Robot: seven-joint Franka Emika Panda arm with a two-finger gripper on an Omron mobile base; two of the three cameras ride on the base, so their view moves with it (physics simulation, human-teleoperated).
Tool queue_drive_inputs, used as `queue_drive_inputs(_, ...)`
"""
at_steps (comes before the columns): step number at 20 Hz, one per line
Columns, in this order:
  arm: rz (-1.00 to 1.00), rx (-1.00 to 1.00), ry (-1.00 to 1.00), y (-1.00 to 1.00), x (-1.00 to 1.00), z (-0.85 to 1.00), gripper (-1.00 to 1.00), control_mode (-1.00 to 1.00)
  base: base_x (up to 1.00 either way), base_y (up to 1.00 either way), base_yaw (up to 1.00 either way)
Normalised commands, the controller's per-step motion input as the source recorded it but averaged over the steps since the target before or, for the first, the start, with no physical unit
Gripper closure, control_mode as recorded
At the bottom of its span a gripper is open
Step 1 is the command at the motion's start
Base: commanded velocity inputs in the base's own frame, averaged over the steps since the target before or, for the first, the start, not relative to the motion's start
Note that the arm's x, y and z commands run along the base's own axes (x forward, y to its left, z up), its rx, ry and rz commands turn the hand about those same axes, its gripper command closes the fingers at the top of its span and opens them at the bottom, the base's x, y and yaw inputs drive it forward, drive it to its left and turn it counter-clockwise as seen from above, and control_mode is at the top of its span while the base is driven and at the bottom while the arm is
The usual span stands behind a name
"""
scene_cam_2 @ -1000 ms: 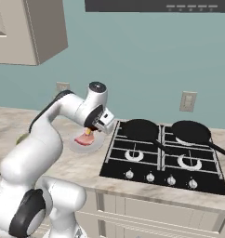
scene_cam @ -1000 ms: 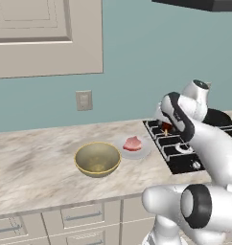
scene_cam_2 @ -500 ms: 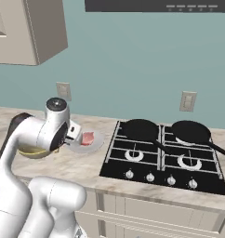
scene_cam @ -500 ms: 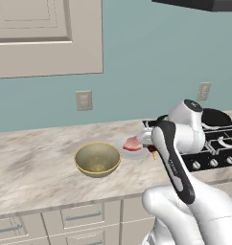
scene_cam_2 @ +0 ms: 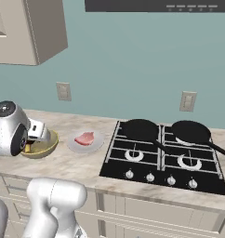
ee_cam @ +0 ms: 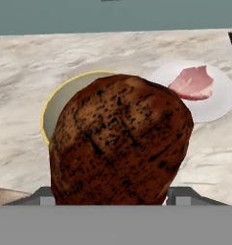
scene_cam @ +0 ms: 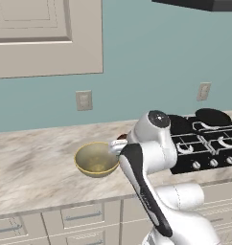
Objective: Place one of the steaks on the plate and the other in the bowl. Then place the bowl in the fridge.
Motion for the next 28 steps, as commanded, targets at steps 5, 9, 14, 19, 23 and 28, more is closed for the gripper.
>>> queue_drive_inputs(5,-0.01,-0.33,0.19,0.52,0.35,0.09,1.0,-1.0,0.0,0.0,0.0)
queue_drive_inputs(9,0.0,0.0,0.12,0.01,0.0,-0.04,1.0,-1.0,0.0,0.0,0.0)
queue_drive_inputs(14,0.0,0.0,0.08,0.0,0.03,-0.23,1.0,-1.0,0.0,0.0,0.0)
queue_drive_inputs(19,0.0,0.01,0.0,0.0,0.11,-0.27,1.0,-1.0,0.0,0.0,0.0)
queue_drive_inputs(23,0.0,0.14,0.01,0.08,0.26,0.0,1.0,-1.0,0.0,0.0,0.0)
queue_drive_inputs(28,0.0,0.02,0.02,0.19,0.4,-0.15,1.0,-1.0,0.0,0.0,0.0)
